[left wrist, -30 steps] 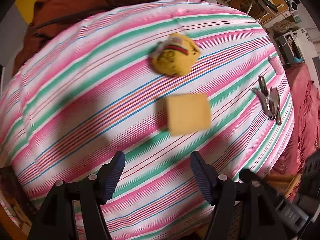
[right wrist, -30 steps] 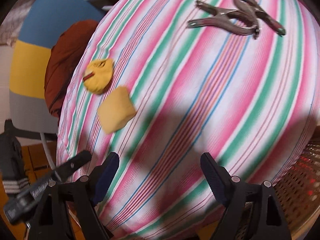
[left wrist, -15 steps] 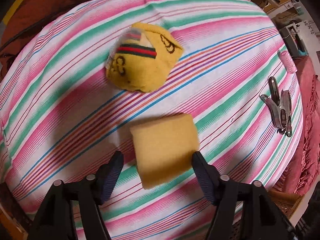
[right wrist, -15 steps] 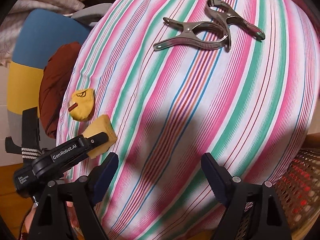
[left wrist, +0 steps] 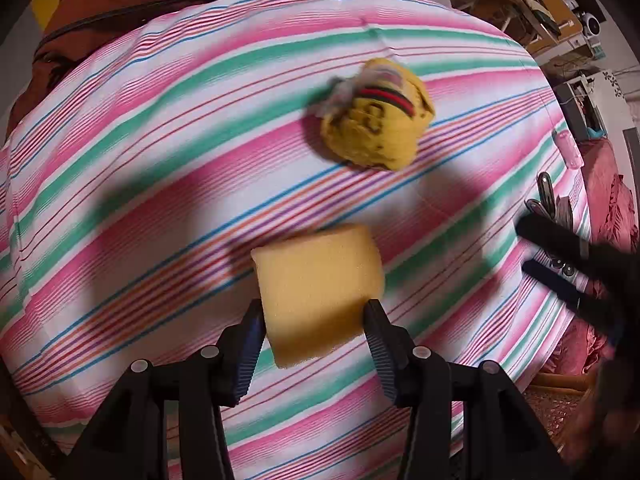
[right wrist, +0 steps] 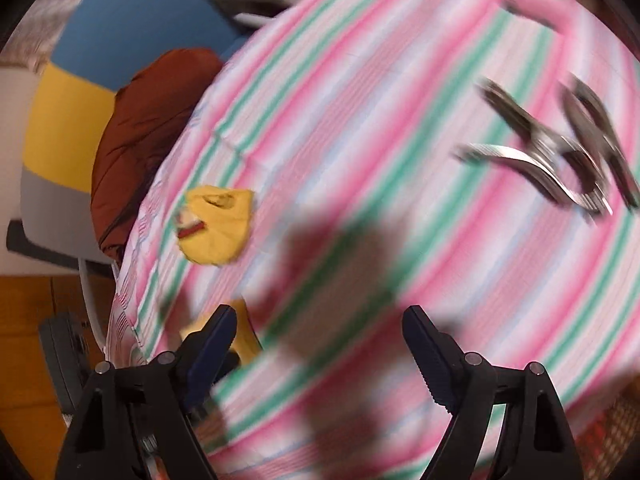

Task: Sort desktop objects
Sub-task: 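Grasp the small yellow sponge block with the left gripper while the right grasps the yellow sock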

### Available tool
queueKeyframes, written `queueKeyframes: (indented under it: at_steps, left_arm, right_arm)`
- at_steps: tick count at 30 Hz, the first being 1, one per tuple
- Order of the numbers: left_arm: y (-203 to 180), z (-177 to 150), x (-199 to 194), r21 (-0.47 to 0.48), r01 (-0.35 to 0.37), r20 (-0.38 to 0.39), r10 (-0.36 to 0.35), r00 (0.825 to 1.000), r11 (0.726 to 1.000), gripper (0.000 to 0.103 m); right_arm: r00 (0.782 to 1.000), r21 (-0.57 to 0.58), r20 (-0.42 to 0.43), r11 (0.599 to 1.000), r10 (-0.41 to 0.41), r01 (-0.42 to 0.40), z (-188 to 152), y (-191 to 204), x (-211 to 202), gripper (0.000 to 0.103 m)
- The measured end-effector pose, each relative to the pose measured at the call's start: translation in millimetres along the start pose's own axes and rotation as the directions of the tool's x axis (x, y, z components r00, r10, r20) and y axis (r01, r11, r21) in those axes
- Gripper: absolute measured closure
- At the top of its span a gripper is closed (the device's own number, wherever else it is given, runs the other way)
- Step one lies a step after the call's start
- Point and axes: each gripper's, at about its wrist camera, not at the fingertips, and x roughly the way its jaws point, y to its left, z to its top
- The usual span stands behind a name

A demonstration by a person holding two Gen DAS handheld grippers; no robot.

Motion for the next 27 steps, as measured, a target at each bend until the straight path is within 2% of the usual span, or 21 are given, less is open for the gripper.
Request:
queueKeyframes:
  at_steps: [3,7,13,17,20,27]
  left_arm:
    - [10.6,0.8,0.2,-0.032,0.023,-0.015,-0.024,1.000,0.999,0.049]
    - [19.8,1.3,-4.2,-0.052,0.018,-0.010,-0.018,1.000,0.998,0.043]
    - [27.4,1.5,-7.2,-0.049,0.011,-0.018,-0.012,1.000,0.999,0.036]
    - [32.6,3.1,-9.0,-0.064,0.014,-0.025,-0.015,1.000,0.998,0.036]
    - [32.4,4.7,-9.0,-0.060,0.011,-0.029,-0.013,1.000,0.998,0.036]
    - [23.2,10.4,-7.8,-0.024,-0.025,-0.041,0.024,0.999,0.999,0.036]
  right_arm:
    - [1.000,-0.055,-0.015,0.998,0.007,-0.008,19.1,26.0,11.5,0.014]
    - [0.998,-0.112,-0.053,0.993,0.032,-0.038,39.5,60.5,34.5,0.014]
    - [0.992,-0.153,-0.122,0.988,-0.017,-0.002,49.9,90.6,77.4,0.014]
    - [0.989,-0.192,-0.133,0.981,-0.058,0.032,44.7,92.1,89.6,0.029]
    - [0.993,-0.182,-0.118,0.983,-0.026,0.004,43.4,86.6,83.9,0.039]
    - [0.996,-0.246,-0.089,0.969,-0.021,-0.001,32.7,77.2,55.7,0.046]
